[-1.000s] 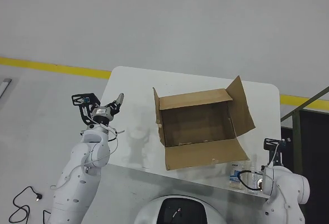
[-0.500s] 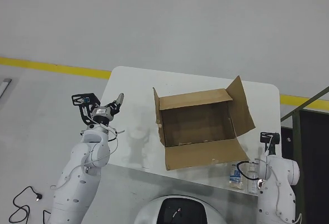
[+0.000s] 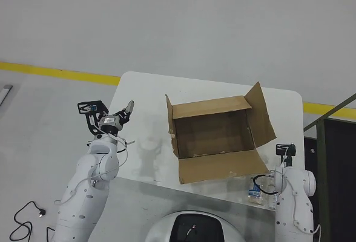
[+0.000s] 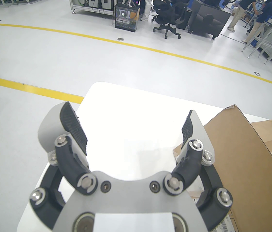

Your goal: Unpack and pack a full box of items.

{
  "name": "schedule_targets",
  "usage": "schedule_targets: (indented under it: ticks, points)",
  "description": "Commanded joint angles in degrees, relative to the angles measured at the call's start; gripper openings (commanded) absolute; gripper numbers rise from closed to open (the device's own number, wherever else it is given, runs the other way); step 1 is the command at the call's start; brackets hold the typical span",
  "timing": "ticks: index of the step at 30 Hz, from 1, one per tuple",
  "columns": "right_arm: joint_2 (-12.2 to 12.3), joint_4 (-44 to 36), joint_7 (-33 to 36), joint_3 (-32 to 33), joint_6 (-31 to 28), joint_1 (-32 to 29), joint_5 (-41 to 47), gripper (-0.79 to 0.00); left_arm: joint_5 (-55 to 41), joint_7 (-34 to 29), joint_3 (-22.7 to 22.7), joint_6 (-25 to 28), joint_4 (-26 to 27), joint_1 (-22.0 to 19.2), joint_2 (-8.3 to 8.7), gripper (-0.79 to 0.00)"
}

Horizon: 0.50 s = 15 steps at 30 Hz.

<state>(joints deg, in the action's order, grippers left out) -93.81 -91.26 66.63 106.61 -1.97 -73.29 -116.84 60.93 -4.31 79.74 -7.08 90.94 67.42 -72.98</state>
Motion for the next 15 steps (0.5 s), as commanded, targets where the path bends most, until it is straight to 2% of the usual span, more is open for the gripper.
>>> schedule_targets:
  ticks: [1,4,7,8,9,15]
  points:
    - [0.1,0.4,-0.2,-0.1,0.3,0.1,-0.1,-0.693,0.0,0.0,0.0,0.0,0.0,0.0,0.00,0.000]
    - [0.2,1.0,-0.4,-0.2,0.7,0.3,-0.3,-0.536,0.0,0.0,0.0,0.0,0.0,0.0,0.00,0.000]
    - [0.4,1.6,-0.6,-0.2,1.3,0.6,-0.3,-0.517,0.0,0.0,0.0,0.0,0.0,0.0,0.00,0.000]
    - [0.4,1.6,-0.6,-0.3,1.4,0.7,-0.3,-0.449,0.0,0.0,0.0,0.0,0.0,0.0,0.00,0.000]
    - [0.4,1.6,-0.6,-0.3,1.6,0.7,-0.2,-0.428,0.0,0.0,0.0,0.0,0.0,0.0,0.00,0.000]
    - [0.7,-2.3,0.3,-0.2,1.3,0.4,0.4,-0.413,0.0,0.0,0.0,0.0,0.0,0.0,0.00,0.000]
